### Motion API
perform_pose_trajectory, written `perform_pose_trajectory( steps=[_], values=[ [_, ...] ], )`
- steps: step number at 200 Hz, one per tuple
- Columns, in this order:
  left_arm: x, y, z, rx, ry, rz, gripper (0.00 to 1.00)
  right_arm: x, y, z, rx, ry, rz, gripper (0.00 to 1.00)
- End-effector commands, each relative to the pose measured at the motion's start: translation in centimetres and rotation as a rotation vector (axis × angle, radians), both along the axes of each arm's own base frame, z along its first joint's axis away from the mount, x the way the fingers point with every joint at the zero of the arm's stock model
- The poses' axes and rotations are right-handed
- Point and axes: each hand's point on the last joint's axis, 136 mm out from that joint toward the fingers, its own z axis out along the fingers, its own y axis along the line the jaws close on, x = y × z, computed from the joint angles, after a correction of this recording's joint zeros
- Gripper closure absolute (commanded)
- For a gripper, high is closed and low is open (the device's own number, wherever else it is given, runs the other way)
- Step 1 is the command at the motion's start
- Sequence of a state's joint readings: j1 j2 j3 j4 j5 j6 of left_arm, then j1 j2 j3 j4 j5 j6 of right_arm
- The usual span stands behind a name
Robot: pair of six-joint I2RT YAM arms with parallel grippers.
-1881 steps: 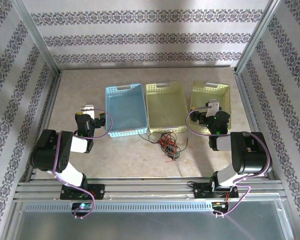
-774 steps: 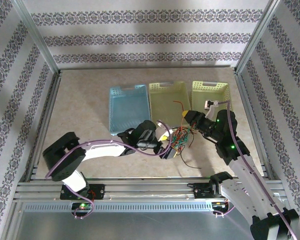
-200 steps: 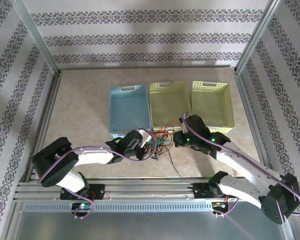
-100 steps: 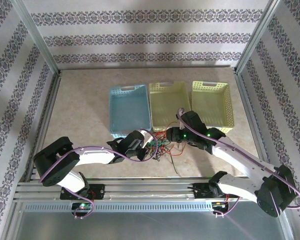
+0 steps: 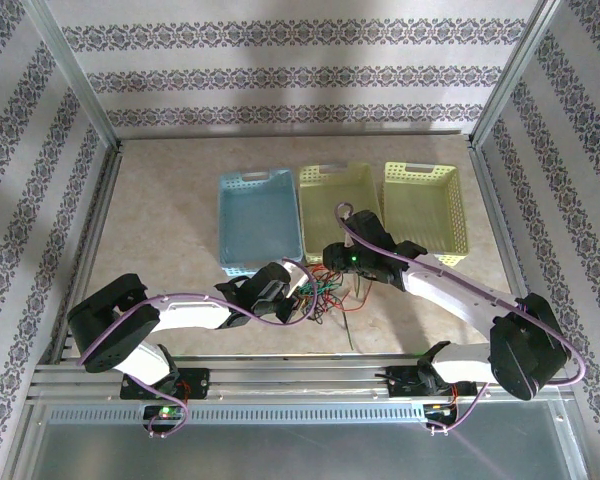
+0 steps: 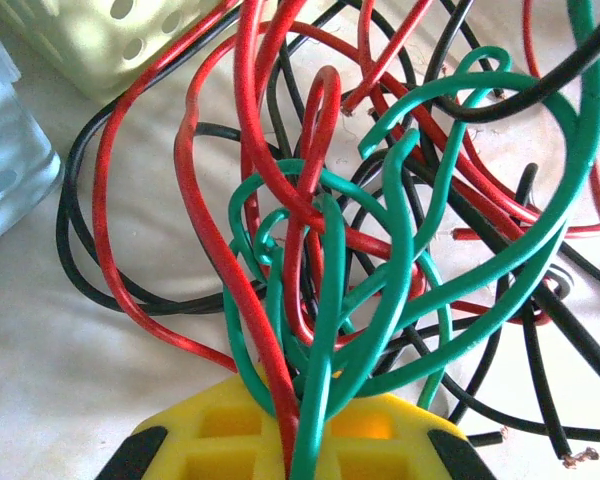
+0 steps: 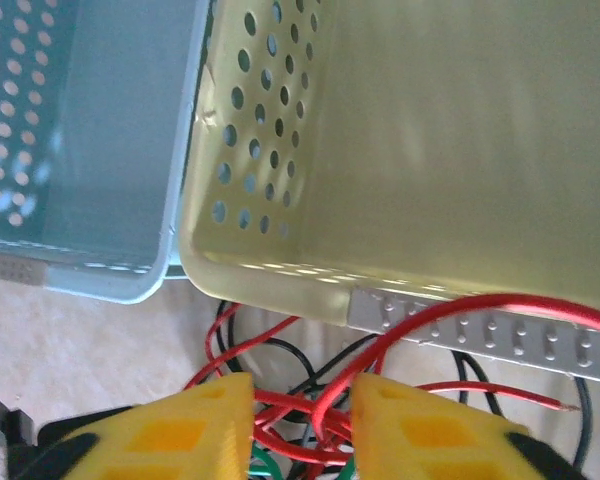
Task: Untangle the cables
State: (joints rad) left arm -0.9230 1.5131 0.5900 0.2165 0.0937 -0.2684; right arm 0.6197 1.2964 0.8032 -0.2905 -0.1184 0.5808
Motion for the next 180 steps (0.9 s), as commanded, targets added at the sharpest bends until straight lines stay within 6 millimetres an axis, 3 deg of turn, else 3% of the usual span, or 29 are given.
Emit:
perform_pose_trajectory(
  steps=[1,15,33,49,79,103,128,148,180],
  values=[
    [-0.3,-0.5,0.2,0.013,-0.006,-0.024,1.00,0.8,0.6,0.2,0.006,-0.025,-0.005,0.81],
    [-0.3,-0.6,0.2,0.012,-0.007,-0.026,1.00,0.9,0.6,0.1,0.005,-0.026,-0.005,0.93],
    [-0.3,-0.6,0.4,0.005,-0.011,-0.027,1.00,0.8,0.6,0.1,0.006,-0.031,-0.007,1.00],
    [-0.3,-0.6,0.4,0.004,-0.012,-0.027,1.00,0.8,0.5,0.1,0.009,-0.035,-0.007,1.00],
    [-0.4,-0.9,0.5,0.000,-0.012,-0.040,1.00,0.9,0.7,-0.2,0.006,-0.027,-0.003,0.88],
    [-0.5,-1.1,0.6,-0.002,-0.016,-0.048,1.00,1.0,0.8,-0.8,-0.002,-0.014,-0.004,0.85],
    [-0.6,-1.2,0.7,-0.003,-0.018,-0.052,1.00,1.1,0.8,-1.2,-0.007,-0.008,-0.006,0.89],
    [-0.6,-1.0,0.6,0.002,-0.019,-0.048,1.00,0.9,0.7,-0.9,-0.006,-0.013,0.000,1.00],
    [-0.5,-0.7,-0.2,0.021,-0.007,-0.026,1.00,0.3,1.3,1.9,0.069,-0.061,0.042,1.00]
  ],
)
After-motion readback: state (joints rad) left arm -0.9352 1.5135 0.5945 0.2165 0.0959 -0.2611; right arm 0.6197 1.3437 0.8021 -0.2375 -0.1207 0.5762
